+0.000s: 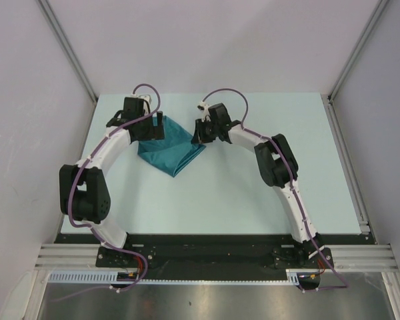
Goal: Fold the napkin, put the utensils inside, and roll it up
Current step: Fold the napkin
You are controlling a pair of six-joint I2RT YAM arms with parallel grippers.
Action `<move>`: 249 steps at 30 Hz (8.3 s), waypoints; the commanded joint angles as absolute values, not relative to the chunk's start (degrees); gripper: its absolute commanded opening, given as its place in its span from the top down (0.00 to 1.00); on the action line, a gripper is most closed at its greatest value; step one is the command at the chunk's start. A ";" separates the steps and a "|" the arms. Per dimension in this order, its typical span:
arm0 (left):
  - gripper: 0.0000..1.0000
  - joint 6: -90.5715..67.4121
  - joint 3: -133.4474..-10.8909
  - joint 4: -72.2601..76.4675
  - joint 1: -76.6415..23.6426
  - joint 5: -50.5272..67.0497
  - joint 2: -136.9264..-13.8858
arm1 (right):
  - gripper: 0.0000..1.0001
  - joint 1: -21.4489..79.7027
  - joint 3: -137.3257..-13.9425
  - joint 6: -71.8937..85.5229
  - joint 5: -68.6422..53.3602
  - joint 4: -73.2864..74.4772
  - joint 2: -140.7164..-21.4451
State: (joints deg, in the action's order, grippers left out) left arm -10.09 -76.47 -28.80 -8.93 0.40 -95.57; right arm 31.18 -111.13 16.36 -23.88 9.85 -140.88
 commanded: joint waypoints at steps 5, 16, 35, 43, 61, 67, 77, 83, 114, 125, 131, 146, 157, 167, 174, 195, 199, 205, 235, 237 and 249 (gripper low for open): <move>0.03 -10.63 -76.55 -27.33 -8.44 2.46 -92.99 | 0.73 31.55 -102.50 16.87 -19.07 3.17 -132.11; 0.03 -11.25 -76.55 -27.42 -8.44 3.96 -93.78 | 0.76 32.34 -99.05 16.79 -17.67 2.99 -128.76; 0.03 -11.60 -76.46 -27.51 -8.44 5.10 -93.87 | 0.76 32.17 -95.27 17.23 -14.68 1.41 -127.09; 0.03 -11.78 -76.64 -27.60 -8.44 5.27 -94.04 | 0.76 31.38 -97.12 17.84 -15.64 0.79 -128.23; 0.03 -11.87 -76.73 -27.60 -8.44 5.89 -94.57 | 0.33 27.78 -102.03 17.93 -22.67 3.51 -131.30; 0.03 -11.87 -76.73 -27.60 -8.44 5.89 -94.66 | 0.34 26.11 -107.22 18.63 -32.07 6.85 -136.23; 0.03 -12.04 -76.82 -27.51 -8.44 6.59 -94.83 | 0.39 25.49 -109.95 20.57 -38.40 8.00 -140.97; 0.03 -12.13 -76.82 -27.60 -8.44 6.77 -94.75 | 0.49 25.49 -111.09 21.71 -39.38 8.78 -142.29; 0.04 -26.01 -56.21 -12.51 -9.40 15.64 -82.45 | 1.00 25.05 -60.41 40.34 -23.91 -7.73 -110.08; 0.10 -33.57 -34.73 2.45 -15.64 21.01 -73.22 | 1.00 28.47 -33.41 48.86 -14.51 -7.21 -87.20; 0.15 -35.16 -30.58 9.74 -16.08 19.34 -75.67 | 1.00 28.74 -27.25 49.31 -11.78 -3.26 -80.60; 0.34 -33.93 -41.21 15.20 -18.19 19.25 -89.64 | 0.39 28.56 -33.39 42.98 -10.46 5.26 -77.26; 0.41 -31.99 -44.56 13.10 -21.53 16.61 -92.55 | 0.47 31.55 -40.51 36.13 -6.68 7.03 -77.69; 0.41 -31.91 -45.00 11.60 -22.15 16.96 -92.11 | 0.51 33.84 -47.54 26.72 -13.09 1.06 -88.93; 0.41 -31.38 -45.18 9.94 -22.24 16.44 -90.79 | 0.51 34.54 -50.36 24.43 -15.73 0.62 -95.44; 0.41 -31.11 -45.18 8.26 -22.24 15.56 -89.74 | 0.94 36.30 -50.10 24.78 -14.94 2.19 -94.05; 0.41 -31.03 -45.26 7.91 -22.24 15.21 -89.03 | 0.98 36.56 -49.75 24.79 -13.80 3.25 -92.20; 0.41 -31.03 -45.53 7.73 -22.24 15.12 -88.77 | 1.00 37.09 -48.52 24.96 -12.75 4.39 -88.16; 0.41 -32.61 -43.60 8.17 -22.41 15.91 -88.77 | 1.00 37.44 -46.58 23.03 -7.38 2.55 -88.77; 0.41 -32.87 -42.90 8.09 -22.41 15.82 -88.24 | 1.00 37.53 -47.11 22.76 -7.56 2.46 -89.55; 0.39 -36.29 -32.88 10.46 -22.85 18.19 -82.97 | 0.70 37.62 -50.01 23.02 -8.88 2.81 -90.09</move>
